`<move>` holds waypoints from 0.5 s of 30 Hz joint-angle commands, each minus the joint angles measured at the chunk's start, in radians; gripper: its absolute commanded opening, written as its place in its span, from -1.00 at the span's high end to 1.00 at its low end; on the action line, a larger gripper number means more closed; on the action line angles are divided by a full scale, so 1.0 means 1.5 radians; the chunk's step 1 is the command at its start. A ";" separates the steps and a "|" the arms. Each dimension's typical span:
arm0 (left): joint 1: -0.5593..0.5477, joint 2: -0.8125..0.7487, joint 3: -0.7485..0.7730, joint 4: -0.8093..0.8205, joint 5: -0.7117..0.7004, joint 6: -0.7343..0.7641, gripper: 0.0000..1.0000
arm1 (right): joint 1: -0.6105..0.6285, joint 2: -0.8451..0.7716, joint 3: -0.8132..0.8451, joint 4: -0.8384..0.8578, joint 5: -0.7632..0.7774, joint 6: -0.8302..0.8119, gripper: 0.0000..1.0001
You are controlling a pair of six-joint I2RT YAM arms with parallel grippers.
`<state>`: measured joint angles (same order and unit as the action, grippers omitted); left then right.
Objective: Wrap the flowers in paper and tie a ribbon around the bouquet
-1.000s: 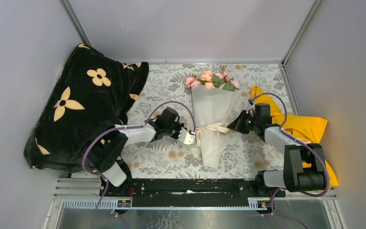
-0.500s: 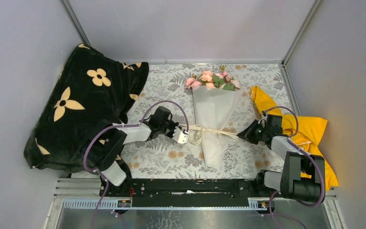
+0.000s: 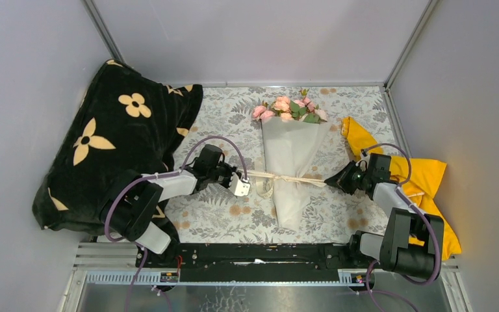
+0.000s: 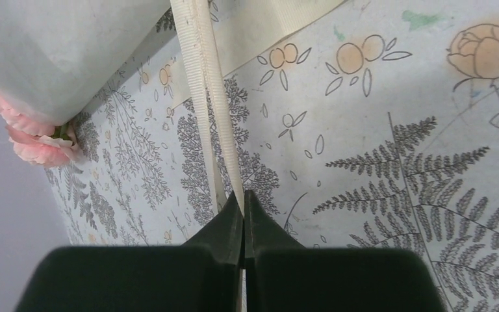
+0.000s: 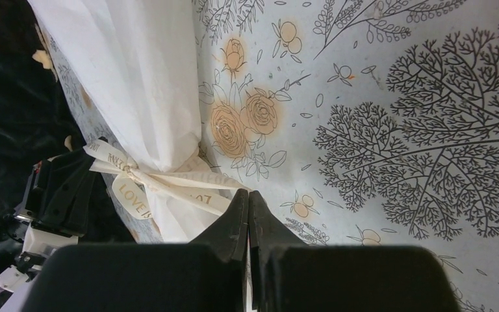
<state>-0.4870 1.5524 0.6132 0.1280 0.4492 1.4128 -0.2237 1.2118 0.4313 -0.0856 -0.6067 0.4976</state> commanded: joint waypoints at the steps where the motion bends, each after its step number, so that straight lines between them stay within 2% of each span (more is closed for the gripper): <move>1: 0.058 -0.012 -0.038 -0.060 -0.112 -0.008 1.00 | -0.049 0.013 0.032 0.004 0.154 -0.049 1.00; 7: 0.030 -0.017 -0.030 -0.065 -0.102 -0.036 1.00 | -0.048 0.007 0.033 0.009 0.145 -0.055 1.00; 11: -0.053 -0.040 0.006 -0.115 -0.089 -0.129 1.00 | -0.024 -0.031 0.063 -0.003 0.103 -0.064 1.00; 15: -0.129 -0.062 0.033 -0.138 -0.090 -0.217 1.00 | 0.060 -0.090 0.136 -0.056 0.103 -0.100 1.00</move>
<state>-0.5850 1.5043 0.6098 -0.0044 0.3336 1.2530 -0.2337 1.1797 0.4980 -0.1318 -0.4652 0.4236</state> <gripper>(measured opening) 0.005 0.010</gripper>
